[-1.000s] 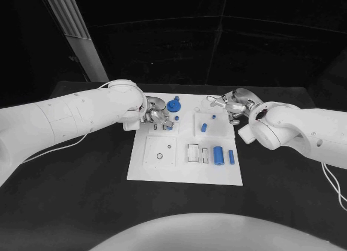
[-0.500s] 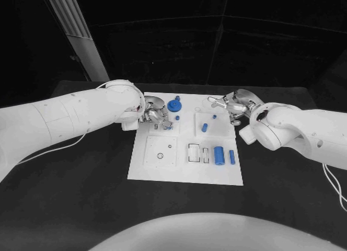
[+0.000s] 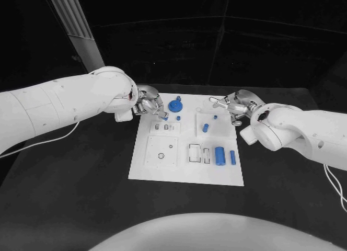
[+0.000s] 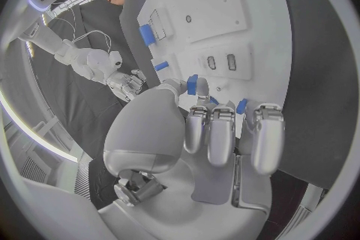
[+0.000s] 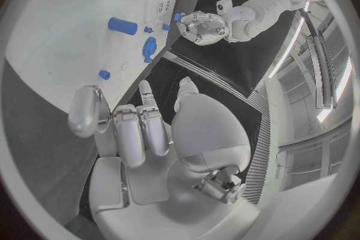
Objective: Assemble the parts on the task board
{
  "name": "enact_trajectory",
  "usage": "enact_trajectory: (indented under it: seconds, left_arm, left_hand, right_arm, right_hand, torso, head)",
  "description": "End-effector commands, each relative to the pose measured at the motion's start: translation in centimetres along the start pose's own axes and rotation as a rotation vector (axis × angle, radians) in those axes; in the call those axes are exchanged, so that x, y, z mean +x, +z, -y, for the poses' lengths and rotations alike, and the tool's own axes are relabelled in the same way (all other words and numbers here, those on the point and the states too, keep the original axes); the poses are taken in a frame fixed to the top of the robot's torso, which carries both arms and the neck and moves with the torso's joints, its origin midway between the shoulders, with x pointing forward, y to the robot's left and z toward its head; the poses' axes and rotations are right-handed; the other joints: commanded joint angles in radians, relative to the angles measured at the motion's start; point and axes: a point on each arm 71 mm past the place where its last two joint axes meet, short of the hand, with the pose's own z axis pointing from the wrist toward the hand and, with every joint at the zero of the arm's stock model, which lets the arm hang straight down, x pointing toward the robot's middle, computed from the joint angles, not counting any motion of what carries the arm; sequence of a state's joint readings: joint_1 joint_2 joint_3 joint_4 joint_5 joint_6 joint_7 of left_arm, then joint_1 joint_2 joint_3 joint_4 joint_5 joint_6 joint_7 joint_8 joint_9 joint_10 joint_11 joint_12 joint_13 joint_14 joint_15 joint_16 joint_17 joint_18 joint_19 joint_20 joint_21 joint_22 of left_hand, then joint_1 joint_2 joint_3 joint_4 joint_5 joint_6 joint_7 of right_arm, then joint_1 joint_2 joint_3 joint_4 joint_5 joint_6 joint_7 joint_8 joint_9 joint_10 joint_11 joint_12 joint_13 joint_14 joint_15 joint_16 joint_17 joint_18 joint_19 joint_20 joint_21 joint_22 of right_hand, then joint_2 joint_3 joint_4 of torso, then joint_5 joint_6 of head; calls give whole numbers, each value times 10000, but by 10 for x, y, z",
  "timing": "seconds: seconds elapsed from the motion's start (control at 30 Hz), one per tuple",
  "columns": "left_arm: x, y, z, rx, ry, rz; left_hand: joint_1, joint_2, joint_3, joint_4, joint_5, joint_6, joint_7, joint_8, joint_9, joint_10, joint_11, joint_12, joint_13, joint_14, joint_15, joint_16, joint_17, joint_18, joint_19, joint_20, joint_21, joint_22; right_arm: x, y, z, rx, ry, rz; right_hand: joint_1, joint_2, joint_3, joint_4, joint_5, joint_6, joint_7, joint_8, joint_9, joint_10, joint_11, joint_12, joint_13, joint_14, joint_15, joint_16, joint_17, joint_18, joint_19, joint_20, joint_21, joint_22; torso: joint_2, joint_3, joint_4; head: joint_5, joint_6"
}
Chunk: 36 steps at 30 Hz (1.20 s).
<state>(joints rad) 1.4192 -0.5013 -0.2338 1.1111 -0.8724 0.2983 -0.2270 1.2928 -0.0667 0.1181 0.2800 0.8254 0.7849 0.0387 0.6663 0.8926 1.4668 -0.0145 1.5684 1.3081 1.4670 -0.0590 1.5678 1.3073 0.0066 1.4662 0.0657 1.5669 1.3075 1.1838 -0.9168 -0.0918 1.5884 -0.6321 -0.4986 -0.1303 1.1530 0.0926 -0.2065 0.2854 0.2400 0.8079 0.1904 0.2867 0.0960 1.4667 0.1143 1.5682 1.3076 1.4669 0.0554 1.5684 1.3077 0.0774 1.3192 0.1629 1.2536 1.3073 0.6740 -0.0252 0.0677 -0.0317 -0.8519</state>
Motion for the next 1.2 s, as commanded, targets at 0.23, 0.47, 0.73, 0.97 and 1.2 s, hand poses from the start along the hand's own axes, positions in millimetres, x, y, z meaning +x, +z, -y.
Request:
enact_trajectory:
  seconds: [0.23, 0.47, 0.73, 0.97, 1.2]
  left_arm:
    - [7, -4, -6, -1344, -564, -1574]
    - [9, -5, -9, -2124, -528, -1621]
    - [12, -2, -4, -2509, -524, -1428]
    - [15, 1, 1, -2642, -495, -1232]
    - [18, 6, 4, -2612, -571, -1033]
  left_hand:
    - [57, 92, 91, 55, -129, 53, 24, -124, -32, 1040, -25, 24, 2627, 1038, -17, 30, 2634, -66, 1046, -76, 39, 2633]
    - [188, 208, 219, 14, -506, 54, 28, -241, -26, 1040, -16, 24, 2627, 1038, -2, 30, 2634, -66, 1046, -61, 39, 2633]
    - [300, 258, 327, -13, -740, 37, 35, -314, 0, 1040, -9, 24, 2627, 1038, 9, 30, 2634, -66, 1046, -50, 39, 2633]
    - [421, 298, 461, -53, -872, 10, 41, -351, 34, 1040, -4, 24, 2627, 1038, 12, 30, 2634, -66, 1046, -44, 39, 2633]
    - [451, 291, 505, -60, -908, -32, 57, -379, 47, 1040, 8, 24, 2627, 1038, 15, 30, 2634, -66, 1046, -41, 39, 2633]
  right_arm:
    - [0, 0, -1, -63, -30, -13]
    - [0, 0, -1, -69, -29, -7]
    - [0, 0, -1, -74, -31, -12]
    - [1, 1, -2, -89, -30, -28]
    - [0, 0, -1, -87, -29, -6]
  right_hand:
    - [113, -29, -61, 24, 54, -70, -26, 62, 15, 1041, -2, 26, 2632, 1039, -43, 24, 2631, 113, -11, -30, -44, 926]
    - [113, -29, -61, 24, 54, -70, -26, 62, 15, 1041, -2, 26, 2632, 1039, -43, 24, 2631, 113, -11, -30, -44, 926]
    - [113, -29, -61, 24, 54, -70, -26, 62, 15, 1041, -2, 26, 2632, 1039, -43, 24, 2631, 113, -11, -30, -44, 926]
    - [113, -29, -61, 24, 54, -70, -26, 62, 15, 1041, -2, 26, 2632, 1039, -43, 24, 2631, 113, -11, -30, -44, 926]
    - [113, -29, -61, 24, 54, -70, -26, 62, 15, 1041, -2, 26, 2632, 1039, -43, 24, 2631, 113, -11, -30, -44, 926]
  torso:
    - [29, -7, -8]
    - [29, -9, -12]
    - [24, -11, -13]
    - [17, -9, -25]
    - [23, -9, -20]
  head:
    - [50, -41]
    - [65, -86]
    - [73, -103]
    - [78, -109]
    - [74, -100]
